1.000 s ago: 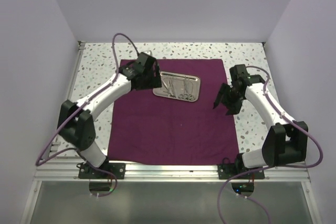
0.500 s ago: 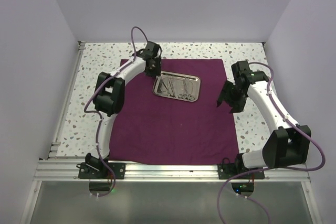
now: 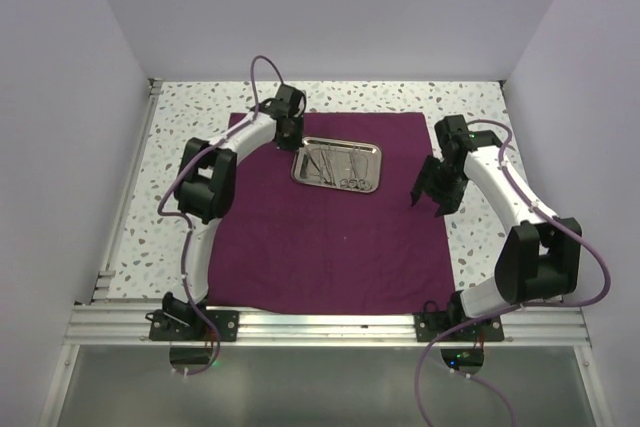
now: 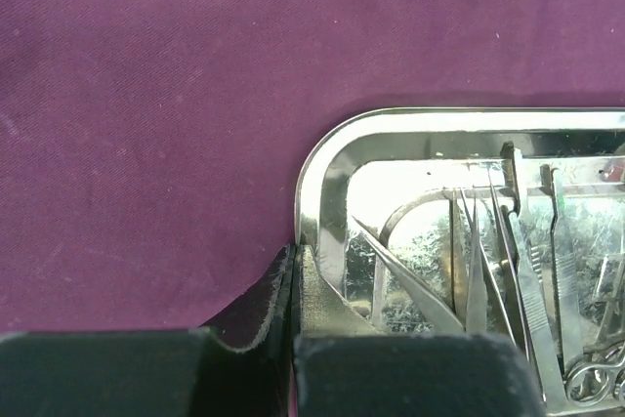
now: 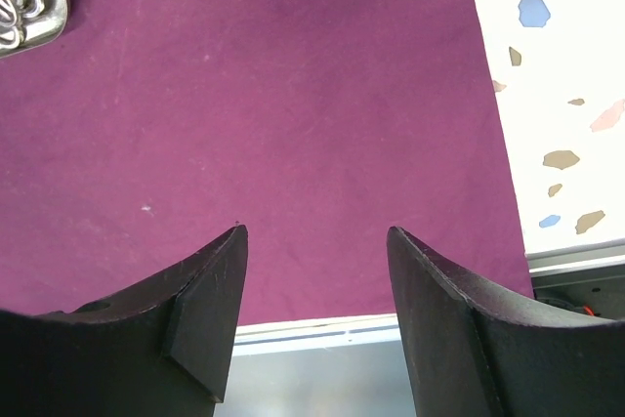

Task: Open and lay out the surgical kit
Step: Move the container from the surgical kit.

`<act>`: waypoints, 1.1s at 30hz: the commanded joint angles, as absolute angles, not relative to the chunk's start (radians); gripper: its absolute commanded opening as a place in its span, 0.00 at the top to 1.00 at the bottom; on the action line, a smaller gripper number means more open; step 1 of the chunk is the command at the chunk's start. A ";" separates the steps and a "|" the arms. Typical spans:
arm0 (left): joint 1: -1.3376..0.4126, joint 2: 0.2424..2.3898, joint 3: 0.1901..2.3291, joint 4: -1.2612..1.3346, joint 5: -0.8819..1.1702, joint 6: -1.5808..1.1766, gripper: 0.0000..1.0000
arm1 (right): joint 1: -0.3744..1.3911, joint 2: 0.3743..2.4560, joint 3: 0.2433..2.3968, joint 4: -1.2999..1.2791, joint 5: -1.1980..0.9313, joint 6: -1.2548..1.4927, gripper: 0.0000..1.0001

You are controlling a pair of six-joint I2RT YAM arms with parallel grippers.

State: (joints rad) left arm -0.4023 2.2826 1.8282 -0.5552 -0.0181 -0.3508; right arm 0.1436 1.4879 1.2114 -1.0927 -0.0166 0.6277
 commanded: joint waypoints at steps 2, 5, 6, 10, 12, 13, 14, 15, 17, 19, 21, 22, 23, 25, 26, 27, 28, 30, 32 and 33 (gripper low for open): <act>-0.397 2.241 1.807 -0.572 -0.017 -0.305 1.00 | 0.143 1.497 1.255 -1.089 -0.009 0.635 0.38; -0.370 2.211 1.853 -0.592 -0.014 -0.301 1.00 | 0.143 1.493 1.252 -1.091 -0.003 0.626 0.38; -0.362 2.207 1.868 -0.600 -0.015 -0.298 1.00 | 0.141 1.491 1.246 -1.089 -0.002 0.626 0.38; -0.318 2.200 1.928 -0.637 -0.041 -0.261 1.00 | 0.143 1.477 1.224 -1.080 -0.005 0.624 0.39; -0.296 2.194 1.924 -0.638 -0.051 -0.256 1.00 | 0.143 1.470 1.213 -1.077 -0.005 0.623 0.39; -0.267 2.191 1.922 -0.644 -0.049 -0.259 1.00 | 0.143 1.467 1.210 -1.075 -0.005 0.620 0.39; -0.252 2.187 1.919 -0.647 -0.043 -0.259 1.00 | 0.143 1.466 1.209 -1.075 -0.003 0.617 0.39; -0.236 2.186 1.919 -0.647 -0.040 -0.259 1.00 | 0.143 1.465 1.207 -1.077 -0.002 0.614 0.39; -0.195 2.177 1.911 -0.646 -0.043 -0.249 1.00 | 0.143 1.463 1.206 -1.077 -0.002 0.606 0.39; -0.157 2.171 1.910 -0.643 -0.048 -0.241 1.00 | 0.143 1.463 1.203 -1.075 0.000 0.600 0.39; -0.118 2.171 1.910 -0.640 -0.046 -0.242 1.00 | 0.143 1.468 1.201 -1.072 -0.002 0.592 0.39; -0.107 2.175 1.916 -0.638 -0.046 -0.238 1.00 | 0.141 1.471 1.200 -1.071 -0.002 0.588 0.39; -0.098 2.181 1.924 -0.638 -0.051 -0.236 1.00 | 0.143 1.476 1.200 -1.068 -0.002 0.583 0.39; -0.071 2.200 1.953 -0.647 -0.055 -0.227 1.00 | 0.143 1.480 1.203 -1.065 -0.002 0.574 0.40; -0.063 2.207 1.965 -0.652 -0.057 -0.226 1.00 | 0.141 1.486 1.204 -1.065 -0.002 0.572 0.40; -0.046 2.213 1.974 -0.656 -0.057 -0.225 1.00 | 0.141 1.493 1.212 -1.065 -0.002 0.568 0.40; -0.040 2.226 1.989 -0.660 -0.058 -0.219 1.00 | 0.143 1.497 1.215 -1.066 -0.002 0.560 0.40; -0.023 2.235 2.002 -0.663 -0.057 -0.215 1.00 | 0.141 1.512 1.224 -1.065 -0.002 0.554 0.40; -0.014 2.246 2.013 -0.661 -0.051 -0.212 0.99 | 0.141 1.522 1.230 -1.063 -0.002 0.545 0.40; -0.012 2.249 2.022 -0.663 -0.054 -0.212 0.90 | 0.143 1.525 1.230 -1.062 -0.002 0.543 0.40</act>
